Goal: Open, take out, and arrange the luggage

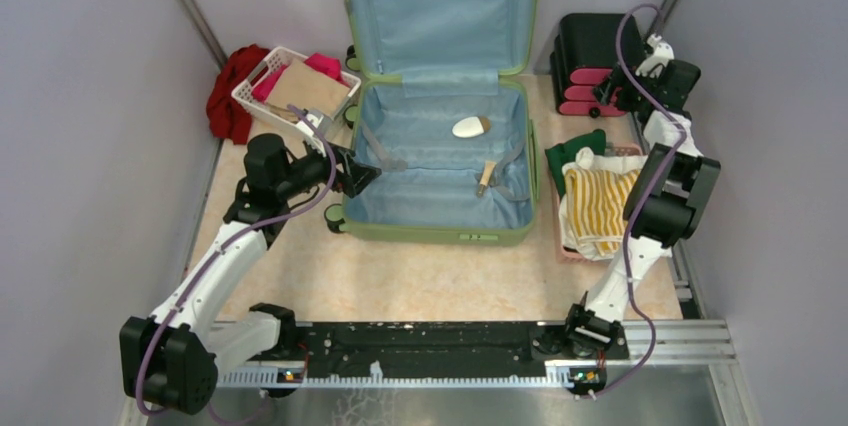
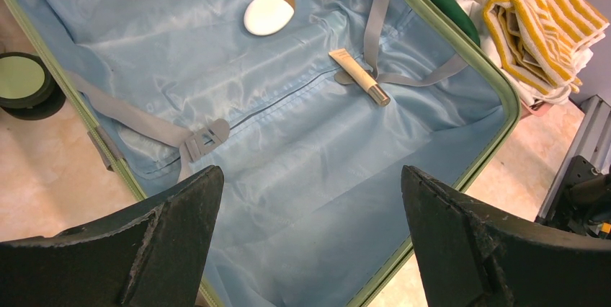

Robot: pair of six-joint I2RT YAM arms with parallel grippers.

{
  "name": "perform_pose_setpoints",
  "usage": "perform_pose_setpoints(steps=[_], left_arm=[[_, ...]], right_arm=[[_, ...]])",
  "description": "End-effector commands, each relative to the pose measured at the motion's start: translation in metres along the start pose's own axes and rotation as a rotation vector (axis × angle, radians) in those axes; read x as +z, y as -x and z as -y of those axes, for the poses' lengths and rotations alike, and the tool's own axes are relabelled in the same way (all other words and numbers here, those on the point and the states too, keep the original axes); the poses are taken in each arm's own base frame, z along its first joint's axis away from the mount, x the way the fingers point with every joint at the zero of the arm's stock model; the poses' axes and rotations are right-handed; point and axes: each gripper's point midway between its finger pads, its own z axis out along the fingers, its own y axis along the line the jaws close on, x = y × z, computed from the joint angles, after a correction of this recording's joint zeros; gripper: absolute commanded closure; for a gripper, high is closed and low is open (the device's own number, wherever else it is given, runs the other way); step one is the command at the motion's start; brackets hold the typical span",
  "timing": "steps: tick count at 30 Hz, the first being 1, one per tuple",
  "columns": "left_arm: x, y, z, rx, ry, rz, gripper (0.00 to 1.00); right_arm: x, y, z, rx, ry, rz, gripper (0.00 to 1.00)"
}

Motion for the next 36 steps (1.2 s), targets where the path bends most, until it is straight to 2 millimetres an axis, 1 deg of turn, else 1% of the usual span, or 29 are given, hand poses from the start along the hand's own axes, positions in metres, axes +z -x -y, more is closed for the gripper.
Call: perform_pose_setpoints(steps=[1,6,10,14,19,22,27,36], left_arm=[[-0.001,0.01,0.0,0.028,-0.006,0.023,0.01],[-0.001,0.011,0.0,0.03,-0.004,0.026,0.01],[-0.001,0.01,0.0,0.031,-0.003,0.024,0.01],[-0.001,0.01,0.0,0.03,-0.004,0.023,0.01],[-0.002,0.011,0.0,0.032,-0.004,0.028,0.01],[-0.001,0.01,0.0,0.03,-0.004,0.024,0.01],[-0.001,0.009,-0.001,0.03,-0.002,0.023,0.01],[0.0,0.007,-0.003,0.027,0.005,0.015,0.01]], right_arm=[[-0.037,0.05,-0.015,-0.09,0.072,0.145,0.28],[-0.045,0.028,-0.014,-0.085,0.109,0.108,0.27],[-0.046,0.01,-0.012,-0.066,0.11,0.09,0.27],[-0.043,-0.002,-0.008,-0.033,0.098,0.089,0.27],[-0.035,-0.013,0.004,0.034,0.052,0.082,0.29],[-0.03,-0.015,0.012,0.057,0.02,0.078,0.32],[-0.018,-0.018,0.02,0.085,-0.009,0.061,0.41],[0.011,-0.003,0.022,0.149,-0.029,0.097,0.45]])
